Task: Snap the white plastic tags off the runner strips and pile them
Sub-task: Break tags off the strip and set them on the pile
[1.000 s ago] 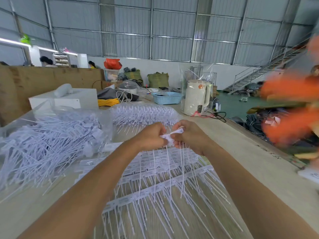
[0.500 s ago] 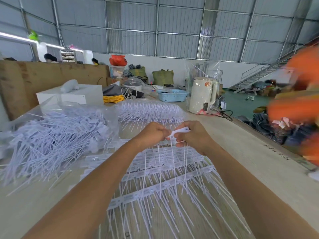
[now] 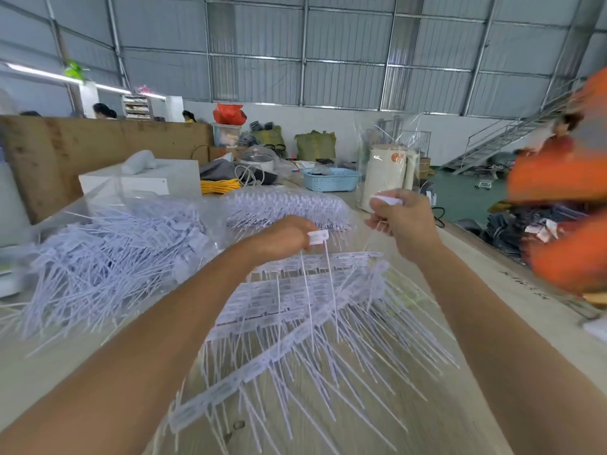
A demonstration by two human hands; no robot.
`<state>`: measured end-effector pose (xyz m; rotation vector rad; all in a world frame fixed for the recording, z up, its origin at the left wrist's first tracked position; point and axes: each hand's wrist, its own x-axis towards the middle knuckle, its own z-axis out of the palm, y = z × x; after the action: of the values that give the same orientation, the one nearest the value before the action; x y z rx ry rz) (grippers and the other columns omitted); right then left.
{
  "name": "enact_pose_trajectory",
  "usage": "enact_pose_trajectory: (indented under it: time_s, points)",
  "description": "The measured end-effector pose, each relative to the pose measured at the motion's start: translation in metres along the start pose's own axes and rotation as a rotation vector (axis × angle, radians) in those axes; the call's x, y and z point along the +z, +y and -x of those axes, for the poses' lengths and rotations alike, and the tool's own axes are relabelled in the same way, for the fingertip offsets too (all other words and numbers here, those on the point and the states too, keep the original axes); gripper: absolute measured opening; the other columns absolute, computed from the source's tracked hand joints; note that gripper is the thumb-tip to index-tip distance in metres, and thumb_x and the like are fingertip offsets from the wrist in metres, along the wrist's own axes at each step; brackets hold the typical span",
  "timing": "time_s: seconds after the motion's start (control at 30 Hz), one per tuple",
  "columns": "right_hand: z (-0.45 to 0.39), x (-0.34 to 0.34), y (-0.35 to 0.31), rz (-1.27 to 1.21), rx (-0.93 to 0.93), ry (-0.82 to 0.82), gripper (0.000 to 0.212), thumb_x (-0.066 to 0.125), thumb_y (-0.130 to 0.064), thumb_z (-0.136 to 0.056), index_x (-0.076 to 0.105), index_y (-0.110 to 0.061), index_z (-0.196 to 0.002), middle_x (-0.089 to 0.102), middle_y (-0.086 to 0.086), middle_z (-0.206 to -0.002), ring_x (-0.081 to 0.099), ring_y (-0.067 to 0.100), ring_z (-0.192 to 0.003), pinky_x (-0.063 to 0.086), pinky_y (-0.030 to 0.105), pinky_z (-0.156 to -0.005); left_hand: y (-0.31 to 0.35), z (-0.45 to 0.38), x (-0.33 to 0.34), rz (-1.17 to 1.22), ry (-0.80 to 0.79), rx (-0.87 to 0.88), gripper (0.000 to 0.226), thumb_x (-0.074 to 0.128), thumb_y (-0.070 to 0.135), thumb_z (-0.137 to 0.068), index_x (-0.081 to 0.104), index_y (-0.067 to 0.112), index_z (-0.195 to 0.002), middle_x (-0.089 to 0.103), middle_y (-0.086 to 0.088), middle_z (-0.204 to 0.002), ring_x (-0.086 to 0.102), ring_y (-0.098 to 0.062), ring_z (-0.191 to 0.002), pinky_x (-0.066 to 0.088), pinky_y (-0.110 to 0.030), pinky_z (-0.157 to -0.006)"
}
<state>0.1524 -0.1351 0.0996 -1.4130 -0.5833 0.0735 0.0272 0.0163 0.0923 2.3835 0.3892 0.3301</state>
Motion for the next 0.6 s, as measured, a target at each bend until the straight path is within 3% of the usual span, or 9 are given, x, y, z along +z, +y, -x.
enact_pose_trajectory:
  time_s: [0.1, 0.17, 0.23, 0.3, 0.37, 0.43, 0.5, 0.6]
  points:
    - [0.004, 0.000, -0.019, 0.052, -0.038, -0.150, 0.011, 0.064, 0.003, -0.084, 0.060, -0.005, -0.078, 0.056, 0.011, -0.067, 0.058, 0.011, -0.047, 0.052, 0.020, -0.047, 0.003, 0.000, 0.000, -0.092, -0.017, 0.051, 0.024, 0.048, 0.002, -0.092, 0.061, 0.022, -0.092, 0.052, 0.004, -0.076, 0.045, -0.012, -0.061, 0.031, -0.024, -0.052]
    - [0.009, 0.000, -0.023, 0.168, -0.059, -0.272, 0.013, 0.066, 0.004, -0.083, 0.061, -0.006, -0.076, 0.057, 0.011, -0.070, 0.061, 0.016, -0.058, 0.059, 0.028, -0.058, 0.006, 0.000, 0.002, -0.150, -0.020, 0.104, 0.021, 0.048, 0.004, -0.093, 0.062, 0.018, -0.099, 0.053, 0.004, -0.076, 0.048, -0.014, -0.066, 0.034, -0.024, -0.054]
    - [0.017, 0.003, -0.018, 0.324, -0.058, -0.381, 0.012, 0.067, 0.001, -0.083, 0.064, -0.009, -0.076, 0.061, 0.011, -0.077, 0.061, 0.025, -0.073, 0.057, 0.042, -0.075, 0.011, 0.001, 0.004, -0.158, 0.003, 0.145, 0.018, 0.052, 0.005, -0.093, 0.063, 0.012, -0.104, 0.059, -0.003, -0.088, 0.054, -0.020, -0.081, 0.040, -0.025, -0.064]
    - [0.023, 0.008, -0.012, 0.351, -0.039, -0.406, 0.011, 0.067, -0.002, -0.084, 0.065, -0.010, -0.078, 0.061, 0.009, -0.081, 0.059, 0.027, -0.079, 0.053, 0.048, -0.082, 0.014, 0.001, 0.006, -0.144, 0.036, 0.166, 0.022, 0.057, 0.007, -0.091, 0.060, 0.011, -0.112, 0.060, -0.007, -0.107, 0.056, -0.021, -0.100, 0.045, -0.027, -0.081]
    - [0.025, 0.014, -0.009, 0.352, -0.050, -0.413, 0.009, 0.067, -0.004, -0.084, 0.065, -0.010, -0.080, 0.060, 0.007, -0.079, 0.058, 0.023, -0.075, 0.055, 0.042, -0.075, 0.016, 0.002, 0.009, -0.115, 0.078, 0.190, 0.024, 0.059, 0.009, -0.090, 0.055, 0.014, -0.113, 0.059, -0.006, -0.108, 0.056, -0.020, -0.102, 0.044, -0.026, -0.079]
    - [0.026, 0.018, -0.010, 0.411, -0.101, -0.431, 0.004, 0.067, -0.006, -0.084, 0.065, -0.008, -0.082, 0.059, 0.004, -0.075, 0.057, 0.014, -0.066, 0.051, 0.028, -0.062, 0.018, 0.003, 0.010, -0.070, 0.126, 0.221, 0.025, 0.060, 0.010, -0.089, 0.051, 0.014, -0.112, 0.058, -0.004, -0.101, 0.056, -0.020, -0.094, 0.041, -0.025, -0.068]
    - [0.025, 0.022, -0.012, 0.420, -0.128, -0.430, 0.005, 0.067, -0.004, -0.084, 0.064, -0.007, -0.080, 0.061, 0.004, -0.073, 0.060, 0.005, -0.059, 0.049, 0.017, -0.055, 0.020, 0.002, 0.010, -0.059, 0.161, 0.250, 0.031, 0.063, 0.010, -0.088, 0.047, 0.015, -0.114, 0.059, -0.004, -0.100, 0.056, -0.019, -0.090, 0.041, -0.025, -0.068]
    - [0.023, 0.025, -0.011, 0.360, -0.097, -0.445, 0.012, 0.064, 0.001, -0.085, 0.061, -0.008, -0.078, 0.065, 0.011, -0.076, 0.066, 0.017, -0.064, 0.056, 0.028, -0.064, 0.019, 0.000, 0.005, -0.038, 0.237, 0.246, 0.041, 0.067, 0.008, -0.084, 0.045, 0.018, -0.118, 0.055, -0.002, -0.102, 0.053, -0.018, -0.086, 0.044, -0.029, -0.075]
